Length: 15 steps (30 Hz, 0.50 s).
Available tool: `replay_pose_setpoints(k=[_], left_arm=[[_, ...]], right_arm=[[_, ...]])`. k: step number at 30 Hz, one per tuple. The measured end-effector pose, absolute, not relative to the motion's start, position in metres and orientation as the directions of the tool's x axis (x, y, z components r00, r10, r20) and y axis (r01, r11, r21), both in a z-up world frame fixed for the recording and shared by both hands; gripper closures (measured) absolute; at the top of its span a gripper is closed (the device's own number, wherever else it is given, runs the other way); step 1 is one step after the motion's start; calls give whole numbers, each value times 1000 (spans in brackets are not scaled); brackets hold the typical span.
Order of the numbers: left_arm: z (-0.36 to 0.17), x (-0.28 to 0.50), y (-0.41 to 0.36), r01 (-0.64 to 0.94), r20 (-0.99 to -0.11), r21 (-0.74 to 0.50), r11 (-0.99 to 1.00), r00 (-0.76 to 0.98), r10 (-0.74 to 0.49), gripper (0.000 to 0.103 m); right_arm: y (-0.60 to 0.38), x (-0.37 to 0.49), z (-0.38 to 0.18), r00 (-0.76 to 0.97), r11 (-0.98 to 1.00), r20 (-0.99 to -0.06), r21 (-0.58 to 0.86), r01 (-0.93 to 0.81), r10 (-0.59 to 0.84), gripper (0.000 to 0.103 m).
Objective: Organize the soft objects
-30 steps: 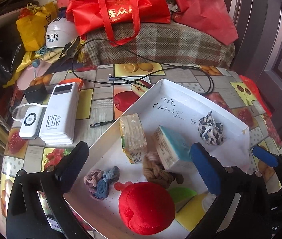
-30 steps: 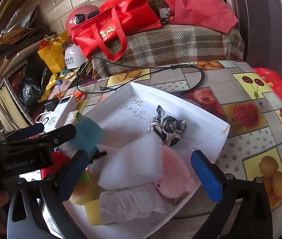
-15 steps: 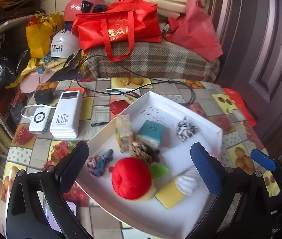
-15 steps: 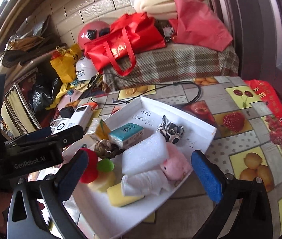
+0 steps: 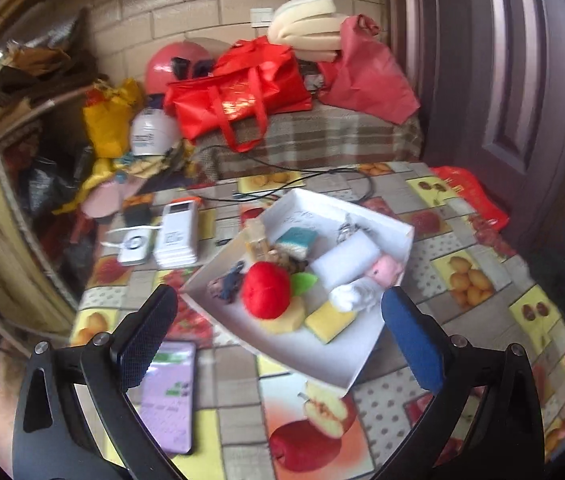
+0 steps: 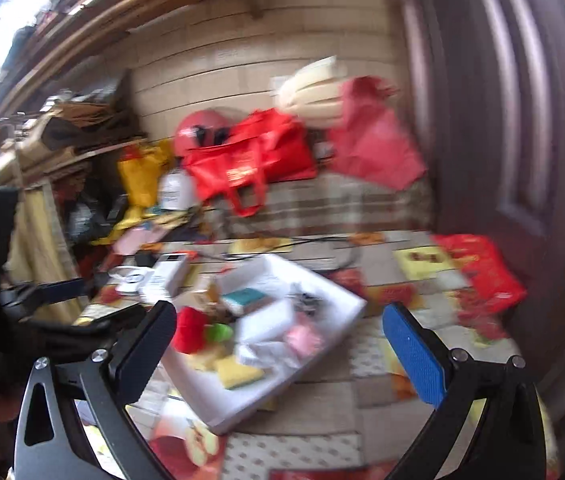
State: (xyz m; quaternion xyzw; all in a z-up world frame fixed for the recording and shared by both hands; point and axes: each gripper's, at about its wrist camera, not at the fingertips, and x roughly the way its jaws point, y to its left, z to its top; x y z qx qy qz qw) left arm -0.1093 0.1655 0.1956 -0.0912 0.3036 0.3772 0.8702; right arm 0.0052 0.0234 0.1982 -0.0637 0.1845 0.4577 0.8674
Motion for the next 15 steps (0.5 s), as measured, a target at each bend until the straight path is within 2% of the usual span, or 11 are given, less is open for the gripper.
replay_pose_setpoints(k=[4, 7, 11, 13, 15], left_arm=[[206, -121, 153, -774, -615, 118, 623, 435, 657, 0], [209, -130, 146, -740, -648, 63, 670, 480, 591, 0], [204, -133, 137, -709, -690, 22, 705, 500, 524, 0], [202, -134, 132, -698, -704, 10, 716, 503, 501, 0], [202, -134, 126, -695, -705, 14, 719, 503, 500, 0]], right_arm=[[7, 5, 200, 598, 686, -452, 43, -726, 661, 0], [-9, 0, 204, 618, 704, -435, 54, -708, 655, 0], [-37, -8, 207, 607, 705, -395, 175, -687, 690, 0], [-41, -12, 201, 590, 695, -401, 201, -690, 701, 0], [-38, -18, 195, 581, 697, -436, 168, -697, 687, 0]])
